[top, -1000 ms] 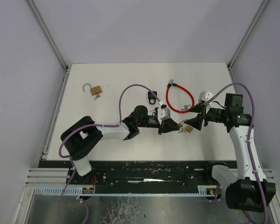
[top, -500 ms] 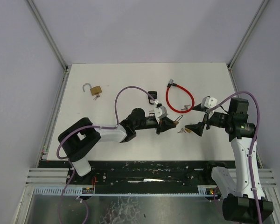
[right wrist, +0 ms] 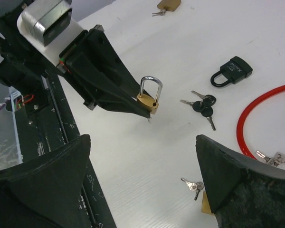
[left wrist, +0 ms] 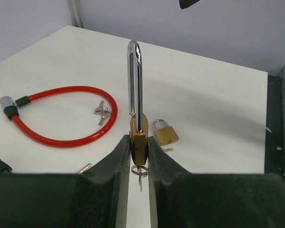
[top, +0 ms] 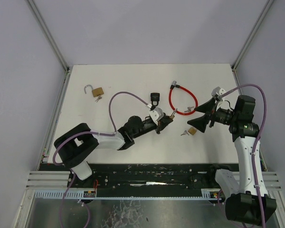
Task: Lock with the key
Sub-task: Pick up the lock from the center of the board.
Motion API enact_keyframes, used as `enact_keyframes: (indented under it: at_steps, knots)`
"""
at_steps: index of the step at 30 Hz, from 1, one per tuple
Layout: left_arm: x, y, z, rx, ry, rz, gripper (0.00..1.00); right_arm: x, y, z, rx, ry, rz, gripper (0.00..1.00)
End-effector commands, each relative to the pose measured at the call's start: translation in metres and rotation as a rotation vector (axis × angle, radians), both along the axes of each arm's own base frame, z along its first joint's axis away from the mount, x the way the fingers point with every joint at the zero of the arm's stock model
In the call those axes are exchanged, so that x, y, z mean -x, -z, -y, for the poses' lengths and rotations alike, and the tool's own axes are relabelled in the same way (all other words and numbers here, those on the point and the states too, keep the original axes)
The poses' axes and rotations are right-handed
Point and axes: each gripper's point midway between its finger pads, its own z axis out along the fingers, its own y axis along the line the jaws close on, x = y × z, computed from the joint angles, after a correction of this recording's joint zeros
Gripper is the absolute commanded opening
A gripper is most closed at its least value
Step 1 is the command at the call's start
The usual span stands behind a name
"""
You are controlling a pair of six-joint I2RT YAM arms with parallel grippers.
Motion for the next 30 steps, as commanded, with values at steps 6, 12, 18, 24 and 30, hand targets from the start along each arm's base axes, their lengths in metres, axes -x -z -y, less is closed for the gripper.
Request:
enact_keyframes:
  at_steps: [6, 12, 18, 24, 30]
  knots:
    - [-0.007, -0.028, 0.006, -0.045, -0.238, 0.240, 0.00, -0.003, -0.018, -0.003, -0.115, 0.032, -0.157, 0.90]
    - [-0.005, -0.021, 0.015, -0.132, -0.313, 0.316, 0.00, -0.006, -0.019, -0.005, -0.181, 0.043, -0.239, 0.85]
    - [-0.010, -0.017, 0.016, -0.166, -0.376, 0.335, 0.00, -0.014, -0.006, -0.004, -0.250, 0.065, -0.360, 0.73]
    - [-0.018, -0.013, 0.017, -0.194, -0.442, 0.336, 0.00, -0.023, 0.010, -0.003, -0.262, 0.098, -0.435, 0.67]
    - [-0.023, -0.009, 0.020, -0.234, -0.509, 0.354, 0.00, -0.029, 0.025, -0.014, -0.294, 0.094, -0.511, 0.62]
